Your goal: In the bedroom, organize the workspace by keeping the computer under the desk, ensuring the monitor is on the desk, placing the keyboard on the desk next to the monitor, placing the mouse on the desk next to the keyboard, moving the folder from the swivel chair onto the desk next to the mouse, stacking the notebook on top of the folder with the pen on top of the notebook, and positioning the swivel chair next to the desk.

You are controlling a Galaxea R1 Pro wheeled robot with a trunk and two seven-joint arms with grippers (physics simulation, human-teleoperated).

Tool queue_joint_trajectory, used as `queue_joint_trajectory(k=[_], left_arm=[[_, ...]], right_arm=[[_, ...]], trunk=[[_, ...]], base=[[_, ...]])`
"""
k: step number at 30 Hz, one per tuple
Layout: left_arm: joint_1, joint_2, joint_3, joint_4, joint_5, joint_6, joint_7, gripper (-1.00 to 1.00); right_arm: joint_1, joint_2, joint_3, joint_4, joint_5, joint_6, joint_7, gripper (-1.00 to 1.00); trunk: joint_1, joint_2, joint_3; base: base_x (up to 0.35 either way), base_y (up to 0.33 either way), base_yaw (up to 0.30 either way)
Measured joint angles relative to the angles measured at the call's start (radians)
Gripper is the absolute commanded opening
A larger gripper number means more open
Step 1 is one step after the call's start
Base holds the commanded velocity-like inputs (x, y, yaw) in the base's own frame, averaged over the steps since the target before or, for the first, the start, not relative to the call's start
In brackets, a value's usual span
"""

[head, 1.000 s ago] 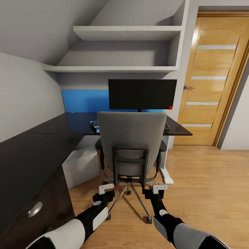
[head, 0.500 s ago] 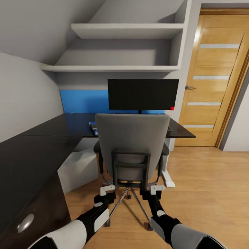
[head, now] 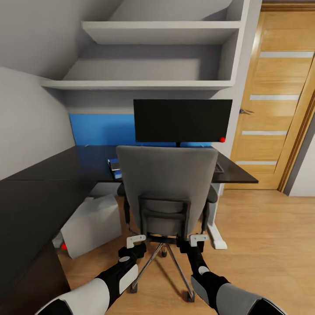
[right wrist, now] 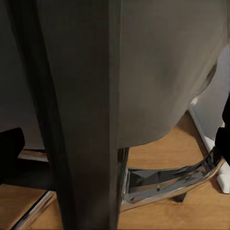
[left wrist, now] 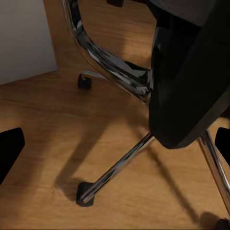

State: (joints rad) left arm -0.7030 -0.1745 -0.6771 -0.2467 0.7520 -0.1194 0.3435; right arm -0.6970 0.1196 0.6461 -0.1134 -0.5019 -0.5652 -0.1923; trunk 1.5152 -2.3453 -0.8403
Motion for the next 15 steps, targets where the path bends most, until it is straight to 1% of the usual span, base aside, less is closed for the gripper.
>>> queue_joint_trajectory(k=[3,6,11,12,13,14,15], left_arm=[[0.000,0.000,0.000,0.001,0.002,0.000,0.001,1.00],[0.000,0.000,-0.001,0.001,0.004,0.000,0.001,1.00],[0.001,0.000,-0.001,0.001,0.004,0.000,0.001,1.00],[0.001,0.000,-0.001,0.001,0.005,0.000,0.001,1.00],[0.003,0.000,-0.009,0.001,0.013,0.001,-0.001,1.00],[0.001,0.000,-0.014,0.001,0.018,0.002,-0.004,1.00],[0.001,0.000,-0.015,0.001,0.018,0.002,-0.005,1.00]], right_arm=[[0.000,0.000,0.002,0.000,0.004,-0.001,0.000,1.00],[0.000,0.000,0.009,-0.001,0.010,0.000,0.001,1.00],[0.000,0.000,0.010,-0.001,0.011,0.000,0.001,1.00],[0.000,0.000,0.010,-0.001,0.012,0.001,0.001,1.00],[0.000,0.000,0.015,-0.001,0.014,0.001,0.001,1.00],[0.000,0.000,0.016,-0.001,0.015,0.002,0.002,1.00],[0.000,0.000,0.018,-0.001,0.015,0.002,0.002,1.00]], trunk=[[0.000,0.000,0.000],[0.000,0.000,0.000],[0.000,0.000,0.000],[0.000,0.000,0.000],[0.000,0.000,0.000],[0.000,0.000,0.000],[0.000,0.000,0.000]], base=[[0.315,-0.134,0.000],[0.295,-0.196,0.000],[0.290,-0.198,0.000],[0.235,-0.148,0.000],[0.151,-0.095,0.000],[0.077,-0.048,0.000],[-0.141,-0.052,0.000]])
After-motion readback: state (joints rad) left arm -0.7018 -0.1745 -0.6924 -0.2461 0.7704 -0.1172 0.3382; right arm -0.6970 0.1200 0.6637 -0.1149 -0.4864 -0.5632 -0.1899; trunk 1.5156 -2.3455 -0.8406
